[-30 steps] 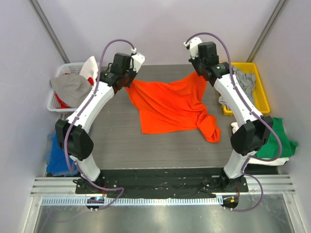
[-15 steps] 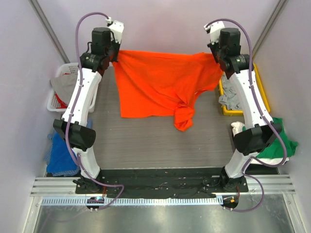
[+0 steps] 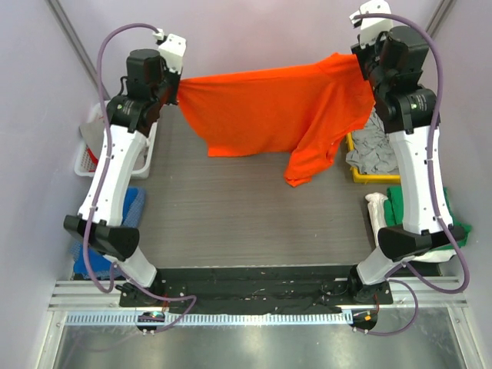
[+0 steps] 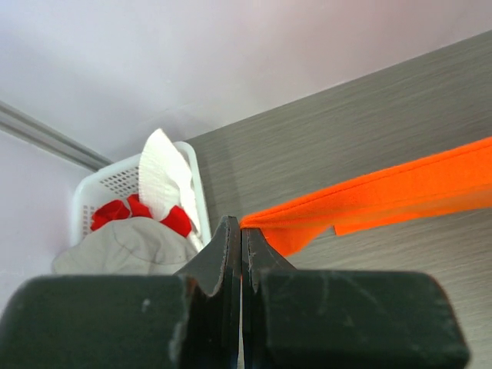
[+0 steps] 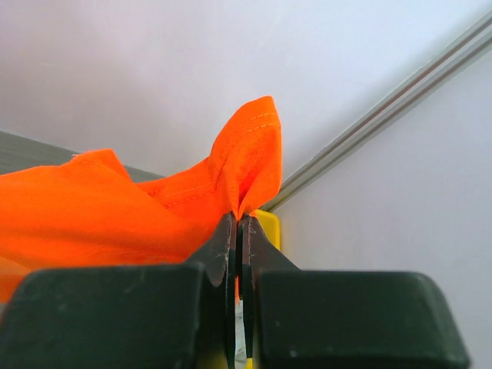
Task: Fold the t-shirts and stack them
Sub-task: Flatten the tshirt out
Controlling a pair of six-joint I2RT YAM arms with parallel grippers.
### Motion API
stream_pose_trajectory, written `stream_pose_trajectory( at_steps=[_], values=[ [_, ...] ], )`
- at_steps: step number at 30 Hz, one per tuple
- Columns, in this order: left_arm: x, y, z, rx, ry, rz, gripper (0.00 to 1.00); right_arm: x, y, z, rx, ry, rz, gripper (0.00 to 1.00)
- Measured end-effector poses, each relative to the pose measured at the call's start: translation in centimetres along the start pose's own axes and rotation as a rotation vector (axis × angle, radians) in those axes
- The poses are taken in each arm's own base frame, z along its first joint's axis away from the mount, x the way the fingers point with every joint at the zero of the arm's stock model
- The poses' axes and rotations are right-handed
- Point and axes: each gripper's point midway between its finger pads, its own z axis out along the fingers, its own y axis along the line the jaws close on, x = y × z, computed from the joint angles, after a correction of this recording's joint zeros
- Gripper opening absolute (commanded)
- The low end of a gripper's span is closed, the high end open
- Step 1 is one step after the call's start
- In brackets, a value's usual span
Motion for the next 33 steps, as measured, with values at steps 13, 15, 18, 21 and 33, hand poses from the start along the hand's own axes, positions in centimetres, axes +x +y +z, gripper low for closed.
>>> stream_pose_trajectory(
  at_steps=[13, 15, 18, 21, 33],
  values=[
    [-3.7, 3.1, -4.9, -0.118, -0.138, 0.015, 0.00, -2.9, -2.9, -1.7, 0.094, -0.072, -0.038, 0.01],
    [-4.2, 3.5, -4.9, -0.140, -0.155, 0.018, 0.00, -3.3, -3.4, -1.6, 0.124, -0.082, -0.044, 0.01],
    [-5.2, 4.2, -5.1, -0.176, -0.189, 0.013, 0.00, -3.9, -4.3, -1.6, 0.173, -0.099, -0.049, 0.01],
    [-6.4, 4.9, -5.3, -0.211, -0.229, -0.001, 0.00, -4.7, -4.9, -1.6, 0.206, -0.123, -0.048, 0.01],
    [-8.5, 6.2, -5.7, -0.278, -0.317, -0.054, 0.00, -5.7, -5.8, -1.4, 0.265, -0.156, -0.040, 0.01]
  ],
)
